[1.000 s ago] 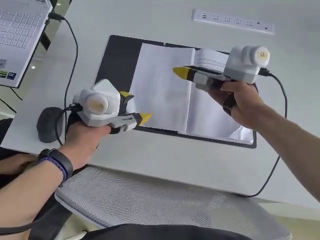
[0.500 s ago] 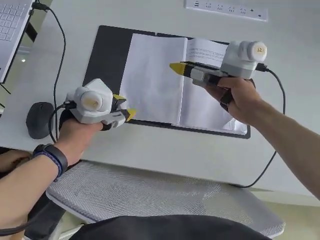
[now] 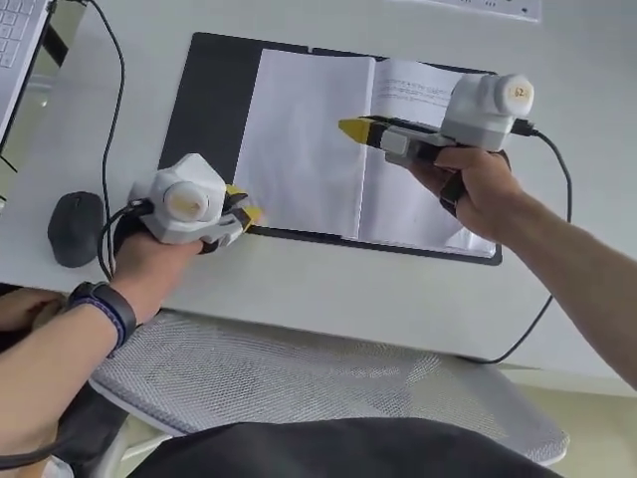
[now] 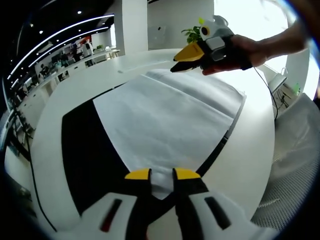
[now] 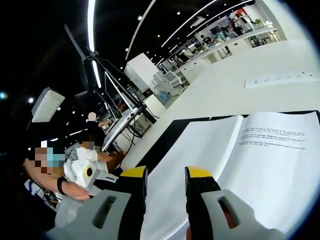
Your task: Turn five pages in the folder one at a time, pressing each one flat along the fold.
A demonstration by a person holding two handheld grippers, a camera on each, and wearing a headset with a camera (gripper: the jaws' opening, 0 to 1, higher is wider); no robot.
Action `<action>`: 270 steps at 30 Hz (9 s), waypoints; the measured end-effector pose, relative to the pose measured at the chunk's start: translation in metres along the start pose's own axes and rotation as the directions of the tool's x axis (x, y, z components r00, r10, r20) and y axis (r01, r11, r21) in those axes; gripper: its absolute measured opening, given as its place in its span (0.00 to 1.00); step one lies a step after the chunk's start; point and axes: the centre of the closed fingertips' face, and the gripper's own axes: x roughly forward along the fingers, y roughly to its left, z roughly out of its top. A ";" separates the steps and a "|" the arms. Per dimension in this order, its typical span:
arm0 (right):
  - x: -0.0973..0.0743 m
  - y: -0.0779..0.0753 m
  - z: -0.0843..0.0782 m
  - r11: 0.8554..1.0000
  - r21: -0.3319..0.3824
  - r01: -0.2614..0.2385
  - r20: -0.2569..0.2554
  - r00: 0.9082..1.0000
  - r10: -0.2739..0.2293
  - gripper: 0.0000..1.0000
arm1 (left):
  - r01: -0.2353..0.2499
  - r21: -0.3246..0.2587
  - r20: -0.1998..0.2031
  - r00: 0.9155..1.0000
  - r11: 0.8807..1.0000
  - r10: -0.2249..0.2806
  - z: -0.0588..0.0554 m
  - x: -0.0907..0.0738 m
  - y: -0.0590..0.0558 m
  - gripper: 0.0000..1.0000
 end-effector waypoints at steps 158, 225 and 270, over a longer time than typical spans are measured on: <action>-0.027 0.030 -0.117 0.974 0.161 -0.161 -0.117 0.977 0.181 0.00 | -0.014 -0.091 0.026 1.000 0.996 0.017 0.001 0.003 0.001 0.18; -0.181 -0.021 -0.022 0.971 -0.088 0.222 0.061 0.974 -0.217 0.44 | 0.026 -0.072 0.150 0.989 0.997 -0.015 0.082 -0.047 -0.007 0.49; -0.249 0.001 -0.080 0.898 -0.205 0.389 -0.008 0.917 -0.399 0.71 | -0.036 -0.144 0.196 0.978 0.989 0.065 0.069 -0.118 -0.009 0.74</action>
